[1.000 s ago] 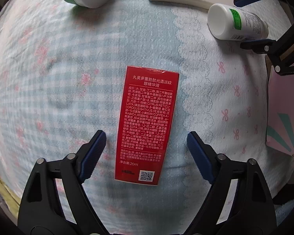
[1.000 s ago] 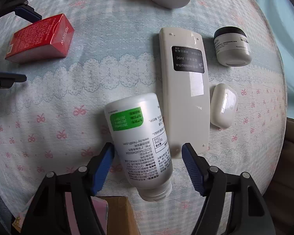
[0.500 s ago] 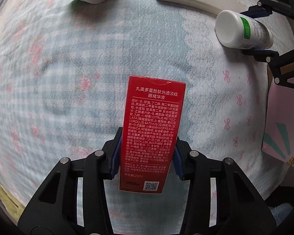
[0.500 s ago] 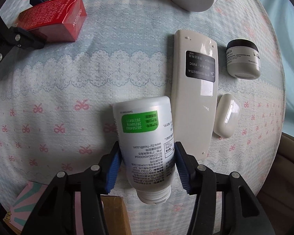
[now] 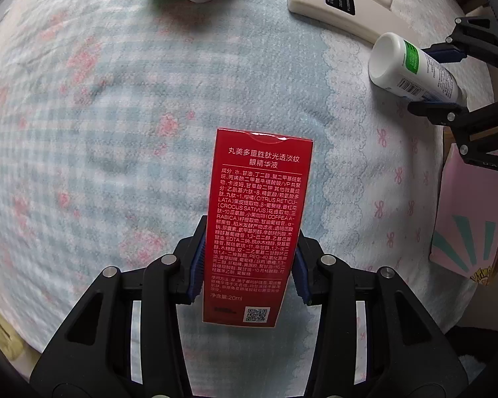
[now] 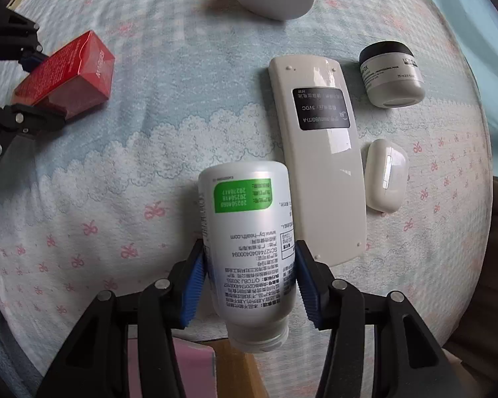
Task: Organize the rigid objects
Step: 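Grasp the red box with the left gripper while the right grasps the white pill bottle, then carry the red box and pill bottle into the cardboard box and release both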
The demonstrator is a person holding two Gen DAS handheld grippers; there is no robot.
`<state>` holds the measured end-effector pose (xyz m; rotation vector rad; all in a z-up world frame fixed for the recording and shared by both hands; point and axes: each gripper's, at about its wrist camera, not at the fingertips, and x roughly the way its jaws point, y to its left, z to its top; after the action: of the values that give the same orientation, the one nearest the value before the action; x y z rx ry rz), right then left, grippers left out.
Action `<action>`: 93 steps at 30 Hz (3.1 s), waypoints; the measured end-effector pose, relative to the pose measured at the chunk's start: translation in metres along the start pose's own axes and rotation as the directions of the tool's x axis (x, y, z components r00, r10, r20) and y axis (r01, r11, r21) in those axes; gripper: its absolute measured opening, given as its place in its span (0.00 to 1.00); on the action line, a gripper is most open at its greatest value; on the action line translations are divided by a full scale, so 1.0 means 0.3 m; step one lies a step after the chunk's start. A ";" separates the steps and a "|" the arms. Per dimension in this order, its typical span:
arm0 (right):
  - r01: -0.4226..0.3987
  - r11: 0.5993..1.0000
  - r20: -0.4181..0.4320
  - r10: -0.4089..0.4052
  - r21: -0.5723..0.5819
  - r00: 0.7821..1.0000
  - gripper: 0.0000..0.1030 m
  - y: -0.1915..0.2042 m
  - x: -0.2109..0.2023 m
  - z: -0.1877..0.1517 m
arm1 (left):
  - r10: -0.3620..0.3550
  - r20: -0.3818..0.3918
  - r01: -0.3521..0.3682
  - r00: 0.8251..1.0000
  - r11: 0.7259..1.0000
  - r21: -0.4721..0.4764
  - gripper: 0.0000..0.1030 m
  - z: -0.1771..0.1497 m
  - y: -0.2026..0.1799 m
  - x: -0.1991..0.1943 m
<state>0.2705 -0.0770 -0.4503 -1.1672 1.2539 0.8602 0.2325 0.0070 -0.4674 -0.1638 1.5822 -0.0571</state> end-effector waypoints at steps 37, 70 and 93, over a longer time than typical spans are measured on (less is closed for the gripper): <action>-0.435 0.546 0.482 0.063 0.716 0.874 0.45 -0.091 -0.768 -0.758 | -0.147 0.361 0.050 0.921 0.963 0.265 0.38 -0.131 -0.525 -0.790; -0.433 -0.163 0.448 0.069 0.886 0.891 0.46 -0.137 -0.229 -1.491 | -0.075 -0.038 0.083 0.996 0.795 0.601 0.38 -0.058 -1.391 -0.036; -0.356 -0.323 0.353 -0.069 0.877 0.933 1.00 -0.142 -0.258 -1.528 | -0.003 0.094 -0.060 0.996 0.753 0.655 1.00 -0.154 -1.232 -0.133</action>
<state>0.1847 -0.5210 -0.3349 0.6461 1.2790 -0.1818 0.2122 -0.3556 -0.3755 0.4131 1.3861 -0.5745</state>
